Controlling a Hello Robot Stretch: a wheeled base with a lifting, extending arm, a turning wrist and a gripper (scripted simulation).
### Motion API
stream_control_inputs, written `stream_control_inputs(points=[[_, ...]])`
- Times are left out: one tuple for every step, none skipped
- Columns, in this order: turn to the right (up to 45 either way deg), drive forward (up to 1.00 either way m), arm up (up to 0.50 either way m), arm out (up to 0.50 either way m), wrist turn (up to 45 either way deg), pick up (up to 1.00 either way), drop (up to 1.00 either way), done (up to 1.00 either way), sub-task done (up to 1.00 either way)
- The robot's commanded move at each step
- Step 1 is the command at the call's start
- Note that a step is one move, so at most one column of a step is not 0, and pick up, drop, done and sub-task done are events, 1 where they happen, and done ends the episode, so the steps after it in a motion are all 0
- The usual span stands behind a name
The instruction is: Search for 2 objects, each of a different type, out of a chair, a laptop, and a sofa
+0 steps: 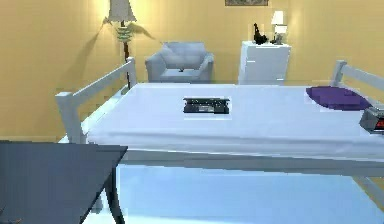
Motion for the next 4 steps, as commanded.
stream_control_inputs(points=[[0.0,0.65,0.0,0.0,0.0,0.0,0.0,0.0,0.0],[0.0,0.0,0.0,0.0,0.0,0.0,0.0,0.0,1.0],[45.0,0.0,0.0,0.0,0.0,0.0,0.0,0.0,0.0],[45.0,0.0,0.0,0.0,0.0,0.0,0.0,0.0,0.0]])
